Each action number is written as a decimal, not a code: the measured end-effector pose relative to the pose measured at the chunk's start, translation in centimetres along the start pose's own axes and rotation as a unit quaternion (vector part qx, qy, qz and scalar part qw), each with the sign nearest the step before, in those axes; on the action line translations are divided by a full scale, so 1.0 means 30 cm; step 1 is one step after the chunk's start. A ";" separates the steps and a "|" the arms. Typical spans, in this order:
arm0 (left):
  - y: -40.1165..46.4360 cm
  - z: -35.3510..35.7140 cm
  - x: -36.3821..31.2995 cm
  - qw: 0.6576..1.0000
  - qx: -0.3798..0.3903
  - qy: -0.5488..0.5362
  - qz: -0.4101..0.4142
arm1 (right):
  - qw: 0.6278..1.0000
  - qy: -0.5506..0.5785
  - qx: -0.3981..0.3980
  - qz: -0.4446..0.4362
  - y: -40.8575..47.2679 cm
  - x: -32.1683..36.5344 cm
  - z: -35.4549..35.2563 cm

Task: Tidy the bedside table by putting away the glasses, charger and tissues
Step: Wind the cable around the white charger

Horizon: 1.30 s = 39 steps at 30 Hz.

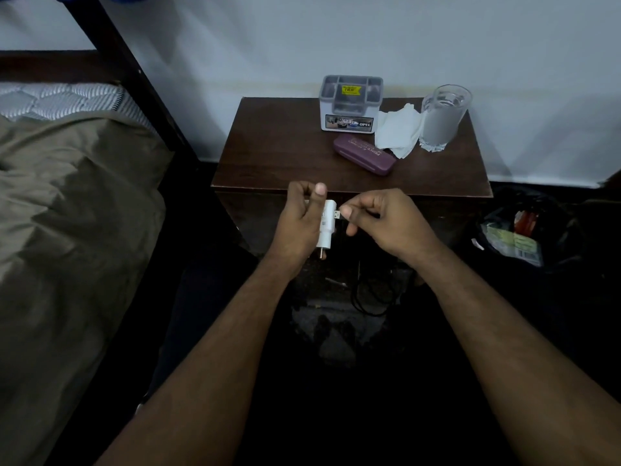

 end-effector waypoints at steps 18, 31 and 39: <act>-0.010 0.004 -0.035 0.983 0.029 0.145 0.110 | 0.998 -0.013 0.035 0.040 0.001 -0.027 0.022; -0.021 0.008 -0.044 0.977 0.034 -0.154 -0.141 | 0.987 0.154 -0.046 -0.002 0.028 0.005 -0.001; 0.011 -0.048 -0.028 0.963 -0.062 -0.172 -0.200 | 0.995 0.074 -0.055 0.038 0.072 -0.067 -0.020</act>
Point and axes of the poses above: each hand's wrist, its own y-axis towards the middle knuckle, its own z-axis out of the palm, x = y × z, the point moved 5 cm from there along y, towards the middle knuckle, and after that the axes turned 10 degrees about -x, right-handed, at the moved point
